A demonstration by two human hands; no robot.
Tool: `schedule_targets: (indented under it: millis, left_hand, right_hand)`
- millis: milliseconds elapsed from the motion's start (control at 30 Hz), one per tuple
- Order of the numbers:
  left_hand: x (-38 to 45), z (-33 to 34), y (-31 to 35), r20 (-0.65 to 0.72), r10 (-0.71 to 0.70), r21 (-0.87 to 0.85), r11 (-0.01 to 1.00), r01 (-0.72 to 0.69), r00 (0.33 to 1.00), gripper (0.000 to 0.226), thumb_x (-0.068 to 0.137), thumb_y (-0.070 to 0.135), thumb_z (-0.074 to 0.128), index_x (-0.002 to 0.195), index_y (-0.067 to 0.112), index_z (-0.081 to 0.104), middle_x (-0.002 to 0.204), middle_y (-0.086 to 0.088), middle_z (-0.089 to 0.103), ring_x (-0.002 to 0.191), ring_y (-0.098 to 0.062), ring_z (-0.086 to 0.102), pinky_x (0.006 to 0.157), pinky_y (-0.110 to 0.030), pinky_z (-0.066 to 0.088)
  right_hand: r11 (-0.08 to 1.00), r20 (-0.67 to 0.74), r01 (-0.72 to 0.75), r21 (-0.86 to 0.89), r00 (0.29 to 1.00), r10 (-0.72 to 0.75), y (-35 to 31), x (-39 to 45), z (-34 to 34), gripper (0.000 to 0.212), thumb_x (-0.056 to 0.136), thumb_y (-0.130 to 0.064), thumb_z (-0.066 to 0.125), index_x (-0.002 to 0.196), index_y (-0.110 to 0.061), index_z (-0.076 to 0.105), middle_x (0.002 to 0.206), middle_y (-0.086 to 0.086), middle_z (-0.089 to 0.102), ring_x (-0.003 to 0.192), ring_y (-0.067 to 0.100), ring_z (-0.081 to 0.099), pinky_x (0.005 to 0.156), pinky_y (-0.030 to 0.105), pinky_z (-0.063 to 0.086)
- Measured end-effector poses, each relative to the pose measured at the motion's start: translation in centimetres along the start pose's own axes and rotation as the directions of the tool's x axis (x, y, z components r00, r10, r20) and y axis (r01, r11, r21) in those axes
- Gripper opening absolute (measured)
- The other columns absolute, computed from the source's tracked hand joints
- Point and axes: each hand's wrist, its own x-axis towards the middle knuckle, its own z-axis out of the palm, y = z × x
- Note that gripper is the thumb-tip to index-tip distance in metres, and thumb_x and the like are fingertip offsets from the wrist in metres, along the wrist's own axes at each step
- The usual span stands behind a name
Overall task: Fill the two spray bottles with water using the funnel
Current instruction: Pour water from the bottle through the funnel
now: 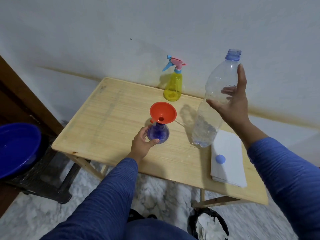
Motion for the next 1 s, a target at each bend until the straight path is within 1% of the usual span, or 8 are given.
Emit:
schedule_targets:
  millis: [133, 400, 500, 700, 767, 867, 900, 1000]
  left_hand:
    - [0.1, 0.0, 0.0, 0.005, 0.005, 0.004, 1.000, -0.005, 1.000, 0.066, 0.068, 0.013, 0.082, 0.124, 0.030, 0.051, 0.123, 0.006, 0.059, 0.118, -0.009, 0.053, 0.106, -0.035, 0.040]
    - [0.0, 0.1, 0.1, 0.009, 0.009, -0.002, 1.000, -0.009, 1.000, 0.064, 0.069, 0.010, 0.081, 0.124, 0.024, 0.051, 0.122, 0.005, 0.059, 0.116, -0.010, 0.054, 0.101, -0.025, 0.041]
    - [0.1, -0.1, 0.0, 0.010, 0.006, 0.019, 1.000, -0.006, 1.000, 0.065, 0.069, 0.013, 0.081, 0.126, 0.023, 0.051, 0.122, 0.005, 0.059, 0.116, -0.010, 0.053, 0.100, -0.024, 0.040]
    - [0.0, -0.1, 0.3, 0.019, -0.003, 0.024, 1.000, 0.002, 1.000, 0.065, 0.071, 0.011, 0.079, 0.128, 0.019, 0.049, 0.124, 0.004, 0.057, 0.113, -0.008, 0.052, 0.093, -0.018, 0.038]
    - [0.0, -0.2, 0.3, 0.026, -0.003, 0.028, 1.000, 0.002, 1.000, 0.066, 0.071, 0.012, 0.080, 0.129, 0.018, 0.049, 0.124, 0.004, 0.057, 0.114, -0.009, 0.053, 0.091, -0.016, 0.039]
    - [0.2, -0.3, 0.1, 0.031, -0.003, 0.044, 0.999, 0.002, 1.000, 0.063, 0.070, 0.014, 0.080, 0.125, 0.021, 0.050, 0.121, 0.006, 0.058, 0.111, -0.008, 0.054, 0.091, -0.018, 0.039]
    - [0.3, -0.3, 0.1, 0.031, 0.001, 0.046, 0.999, -0.003, 1.000, 0.061, 0.070, 0.014, 0.080, 0.123, 0.024, 0.051, 0.119, 0.007, 0.059, 0.111, -0.008, 0.055, 0.093, -0.020, 0.040]
    - [0.5, -0.2, -0.4, 0.022, 0.018, 0.042, 0.999, -0.019, 1.000, 0.060, 0.067, 0.016, 0.082, 0.116, 0.031, 0.052, 0.113, 0.010, 0.061, 0.109, -0.009, 0.058, 0.099, -0.027, 0.044]
  right_hand:
    - [0.996, -0.105, -0.083, 0.021, 0.991, 0.085, 0.2, -0.9, 1.4, 0.119, 0.062, -0.028, 0.085, 0.146, -0.041, 0.002, 0.135, -0.001, 0.041, 0.102, 0.019, 0.054, 0.090, 0.033, 0.050]
    - [0.983, -0.192, -0.166, 0.074, 0.965, 0.178, 0.7, -2.2, 2.0, 0.117, 0.062, -0.033, 0.086, 0.143, -0.042, 0.002, 0.120, 0.007, 0.053, 0.105, 0.015, 0.054, 0.092, 0.029, 0.046]
    - [0.978, -0.222, -0.189, 0.088, 0.953, 0.204, 0.8, -3.1, 2.4, 0.107, 0.070, -0.029, 0.081, 0.147, -0.034, 0.007, 0.130, 0.007, 0.051, 0.115, 0.014, 0.052, 0.094, 0.027, 0.044]
    - [0.979, -0.295, -0.190, 0.076, 0.933, 0.204, 0.2, -4.9, 3.7, 0.084, 0.088, -0.025, 0.060, 0.147, -0.035, 0.002, 0.152, 0.004, 0.033, 0.134, 0.018, 0.040, 0.109, 0.042, 0.038]
    - [0.981, -0.312, -0.189, 0.049, 0.930, 0.194, -0.1, -5.8, 4.3, 0.081, 0.089, -0.025, 0.059, 0.148, -0.032, 0.004, 0.154, 0.002, 0.028, 0.136, 0.021, 0.035, 0.113, 0.039, 0.032]
    - [0.976, -0.393, -0.214, 0.028, 0.896, 0.207, -1.5, -7.7, 5.4, 0.076, 0.087, -0.021, 0.061, 0.149, -0.017, 0.016, 0.149, 0.011, 0.030, 0.136, 0.017, 0.028, 0.112, 0.013, 0.020]
    - [0.977, -0.422, -0.212, 0.023, 0.884, 0.201, -2.0, -8.3, 6.0, 0.074, 0.086, -0.020, 0.062, 0.148, -0.015, 0.021, 0.145, 0.013, 0.033, 0.134, 0.017, 0.030, 0.111, 0.012, 0.021]
    - [0.986, -0.338, -0.161, 0.040, 0.926, 0.165, -3.0, -10.4, 8.0, 0.071, 0.083, -0.018, 0.068, 0.143, -0.021, 0.032, 0.132, 0.011, 0.043, 0.121, 0.028, 0.046, 0.103, 0.039, 0.041]
